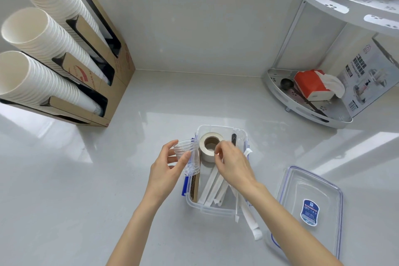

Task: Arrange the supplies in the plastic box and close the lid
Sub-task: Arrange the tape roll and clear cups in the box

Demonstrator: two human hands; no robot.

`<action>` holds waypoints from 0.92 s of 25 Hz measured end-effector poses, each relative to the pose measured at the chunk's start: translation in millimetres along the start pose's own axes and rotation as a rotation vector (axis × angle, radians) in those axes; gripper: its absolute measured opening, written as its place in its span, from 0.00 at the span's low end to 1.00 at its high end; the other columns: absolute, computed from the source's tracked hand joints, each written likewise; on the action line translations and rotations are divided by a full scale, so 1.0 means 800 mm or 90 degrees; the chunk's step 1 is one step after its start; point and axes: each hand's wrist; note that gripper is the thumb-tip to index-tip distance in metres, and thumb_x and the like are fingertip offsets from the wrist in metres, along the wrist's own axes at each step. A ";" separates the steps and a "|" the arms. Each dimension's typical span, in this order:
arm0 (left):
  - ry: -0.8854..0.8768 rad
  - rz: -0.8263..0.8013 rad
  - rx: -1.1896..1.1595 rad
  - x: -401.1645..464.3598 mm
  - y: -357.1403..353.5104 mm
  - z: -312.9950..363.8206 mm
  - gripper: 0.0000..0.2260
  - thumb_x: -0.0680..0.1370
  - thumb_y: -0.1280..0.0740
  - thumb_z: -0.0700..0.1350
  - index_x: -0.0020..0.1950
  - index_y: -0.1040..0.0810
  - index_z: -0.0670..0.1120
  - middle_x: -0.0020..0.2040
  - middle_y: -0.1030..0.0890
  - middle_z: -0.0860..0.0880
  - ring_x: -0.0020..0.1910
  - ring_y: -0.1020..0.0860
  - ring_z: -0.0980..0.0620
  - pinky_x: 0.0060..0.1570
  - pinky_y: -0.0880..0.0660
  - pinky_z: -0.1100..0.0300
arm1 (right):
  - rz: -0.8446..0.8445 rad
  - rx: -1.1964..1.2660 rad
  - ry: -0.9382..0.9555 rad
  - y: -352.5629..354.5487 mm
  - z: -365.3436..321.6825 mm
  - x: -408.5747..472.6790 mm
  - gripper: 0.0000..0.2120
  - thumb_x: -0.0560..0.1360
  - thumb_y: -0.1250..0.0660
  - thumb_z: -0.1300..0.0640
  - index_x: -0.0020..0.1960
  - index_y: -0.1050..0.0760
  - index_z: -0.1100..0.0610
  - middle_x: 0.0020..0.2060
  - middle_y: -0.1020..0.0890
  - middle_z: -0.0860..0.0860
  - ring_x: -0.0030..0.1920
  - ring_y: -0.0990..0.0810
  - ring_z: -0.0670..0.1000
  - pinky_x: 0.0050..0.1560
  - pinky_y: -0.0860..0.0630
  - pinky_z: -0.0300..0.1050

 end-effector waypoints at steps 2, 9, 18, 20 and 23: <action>-0.005 -0.005 0.000 -0.003 -0.002 0.001 0.21 0.74 0.35 0.49 0.66 0.32 0.49 0.55 0.24 0.48 0.53 0.25 0.51 0.49 0.32 0.63 | -0.148 -0.077 0.062 -0.004 0.001 -0.007 0.12 0.77 0.43 0.58 0.57 0.26 0.58 0.56 0.23 0.55 0.55 0.24 0.56 0.52 0.26 0.50; -0.029 -0.017 0.012 -0.010 -0.010 0.004 0.21 0.74 0.35 0.50 0.66 0.33 0.49 0.55 0.24 0.50 0.53 0.25 0.51 0.42 0.31 0.70 | -0.327 -0.328 0.123 -0.016 -0.002 -0.020 0.17 0.79 0.48 0.57 0.61 0.26 0.56 0.59 0.26 0.57 0.62 0.29 0.59 0.61 0.35 0.53; -0.048 -0.050 0.041 -0.016 -0.020 0.007 0.21 0.74 0.34 0.49 0.66 0.33 0.49 0.55 0.23 0.51 0.52 0.25 0.52 0.44 0.30 0.67 | -0.278 -0.325 0.073 -0.005 0.011 -0.029 0.17 0.78 0.47 0.56 0.62 0.27 0.60 0.61 0.24 0.58 0.62 0.28 0.59 0.66 0.37 0.50; -0.064 -0.052 0.065 -0.017 -0.023 0.006 0.22 0.73 0.34 0.49 0.66 0.33 0.49 0.54 0.23 0.52 0.51 0.25 0.54 0.43 0.30 0.67 | -0.190 -0.163 0.055 0.002 0.008 -0.032 0.17 0.78 0.46 0.56 0.64 0.29 0.59 0.61 0.24 0.56 0.62 0.27 0.58 0.64 0.33 0.49; -0.093 -0.048 0.105 -0.018 -0.029 0.005 0.22 0.73 0.33 0.49 0.65 0.32 0.48 0.56 0.22 0.50 0.51 0.26 0.54 0.46 0.32 0.66 | -0.077 0.214 0.013 0.018 0.005 -0.038 0.18 0.77 0.40 0.58 0.66 0.32 0.54 0.56 0.24 0.48 0.57 0.23 0.49 0.58 0.28 0.40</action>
Point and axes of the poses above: each hand's wrist, its own x-axis towards the middle knuckle, its own y-axis out of the back of the hand, z = x × y
